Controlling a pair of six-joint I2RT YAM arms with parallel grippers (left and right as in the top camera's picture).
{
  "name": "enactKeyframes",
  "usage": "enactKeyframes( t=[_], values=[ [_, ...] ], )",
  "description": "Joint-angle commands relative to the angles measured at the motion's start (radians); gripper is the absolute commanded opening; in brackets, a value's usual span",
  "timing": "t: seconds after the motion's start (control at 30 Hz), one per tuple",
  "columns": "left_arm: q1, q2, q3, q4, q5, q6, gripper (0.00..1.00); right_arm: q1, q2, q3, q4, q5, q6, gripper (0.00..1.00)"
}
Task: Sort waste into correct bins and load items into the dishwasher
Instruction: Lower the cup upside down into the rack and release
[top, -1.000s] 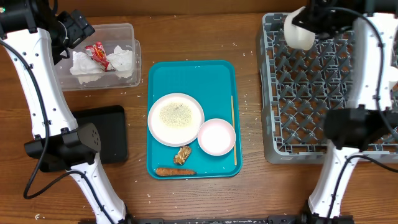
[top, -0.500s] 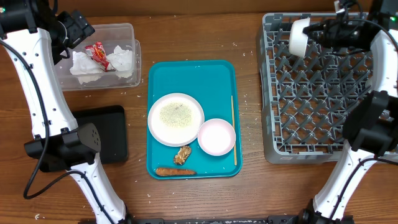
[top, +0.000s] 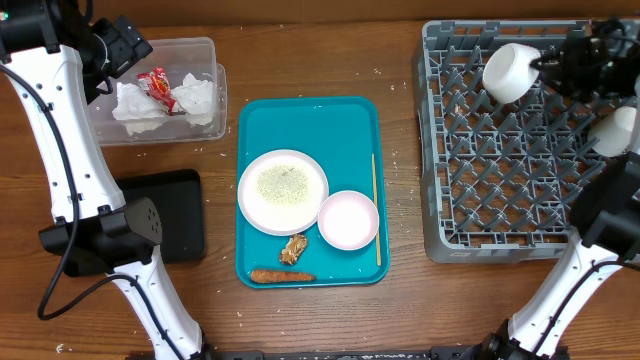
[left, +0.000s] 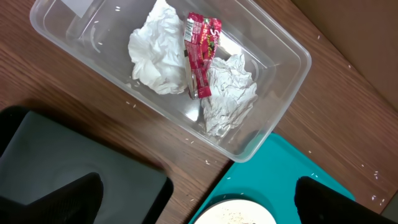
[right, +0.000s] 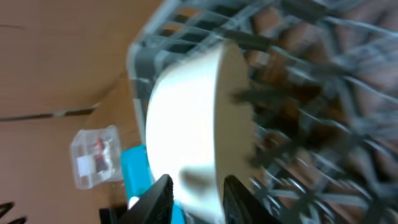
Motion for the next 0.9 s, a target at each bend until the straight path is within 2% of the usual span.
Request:
enactKeyframes(
  t=[0.0,0.17,0.33,0.5,0.57,0.73,0.87],
  values=[
    [0.003,-0.005,0.01,0.0,0.008,-0.01,1.0,-0.021,-0.035,0.093,-0.038,0.106,0.02,0.34],
    [0.003,-0.005,0.01,0.0,0.008,-0.01,1.0,-0.038,-0.078,0.23,-0.154,0.267,0.041,0.47],
    [0.003,-0.005,0.01,0.0,0.008,-0.01,1.0,-0.013,-0.15,0.337,-0.243,0.39,0.069,0.47],
    [0.003,-0.005,0.01,0.0,0.008,-0.01,1.0,0.085,-0.199,0.344,-0.253,0.47,0.068,0.54],
    [0.003,-0.005,0.01,0.0,0.008,-0.01,1.0,0.131,-0.194,0.328,-0.235,0.504,0.068,0.53],
    [0.003,-0.005,0.01,0.0,0.008,-0.01,1.0,0.241,-0.175,0.216,-0.114,0.624,0.096,0.17],
    [0.003,-0.005,0.01,0.0,0.008,-0.01,1.0,0.296,-0.15,0.115,-0.024,0.742,0.151,0.04]
  ],
)
